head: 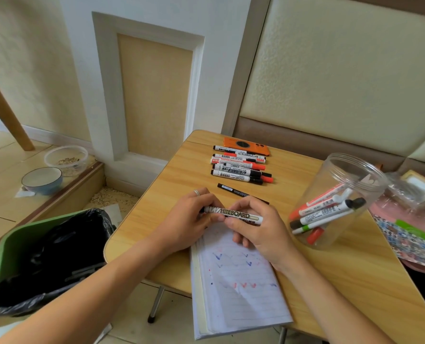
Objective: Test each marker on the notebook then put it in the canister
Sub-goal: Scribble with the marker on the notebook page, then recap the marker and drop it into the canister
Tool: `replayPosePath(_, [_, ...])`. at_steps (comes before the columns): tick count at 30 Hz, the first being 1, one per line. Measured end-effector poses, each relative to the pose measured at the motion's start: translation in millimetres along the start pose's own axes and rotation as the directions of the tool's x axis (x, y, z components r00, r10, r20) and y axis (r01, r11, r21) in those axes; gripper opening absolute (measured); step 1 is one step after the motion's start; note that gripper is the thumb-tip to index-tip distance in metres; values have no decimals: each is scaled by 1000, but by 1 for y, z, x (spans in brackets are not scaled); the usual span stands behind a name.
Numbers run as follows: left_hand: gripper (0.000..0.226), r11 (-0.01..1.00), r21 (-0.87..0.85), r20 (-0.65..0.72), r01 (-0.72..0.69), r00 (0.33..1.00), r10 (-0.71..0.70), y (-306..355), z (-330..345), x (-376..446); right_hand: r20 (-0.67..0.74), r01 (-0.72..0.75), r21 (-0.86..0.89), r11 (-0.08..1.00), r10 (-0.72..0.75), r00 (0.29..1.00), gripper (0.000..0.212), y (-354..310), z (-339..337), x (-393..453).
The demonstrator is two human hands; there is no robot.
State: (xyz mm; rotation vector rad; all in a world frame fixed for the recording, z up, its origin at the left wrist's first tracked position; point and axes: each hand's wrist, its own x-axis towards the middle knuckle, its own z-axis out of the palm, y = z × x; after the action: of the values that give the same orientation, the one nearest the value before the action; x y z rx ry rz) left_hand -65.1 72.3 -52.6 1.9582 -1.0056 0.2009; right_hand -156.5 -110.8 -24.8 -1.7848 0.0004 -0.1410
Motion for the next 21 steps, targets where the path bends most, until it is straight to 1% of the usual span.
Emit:
replayPosePath(4, [19, 1000, -13, -1, 1, 1000, -1, 0, 0, -1, -28, -3, -20, 1000, 2, 1000, 17, 2, 2, 2])
replayPosePath(9, [23, 1000, -24, -1, 7, 1000, -7, 1, 0, -2, -18, -10, -27, 1000, 10, 1000, 16, 6, 2, 4])
replayPosePath(14, [20, 1000, -2, 38, 20, 999, -20, 4, 1, -1, 10, -27, -28, 999, 28, 1000, 11, 2, -7, 4])
replayPosePath(16, [26, 998, 68, 69, 9, 998, -14, 4, 2, -2, -36, 31, -2, 1000, -31, 999, 11, -2, -11, 5])
replayPosePath(18, [42, 985, 173, 101, -4, 995, -13, 5, 4, -4, -114, 103, -32, 994, -106, 988, 10, -9, -16, 4])
replayPosePath(20, [57, 964, 265, 78, 25, 996, -47, 6, 8, -8, -198, 152, -96, 984, -169, 966, 15, -21, -21, 4])
replayPosePath(21, [61, 945, 319, 46, 66, 995, -85, 7, 10, -11, -241, 170, -123, 978, -196, 951, 16, -27, -23, 3])
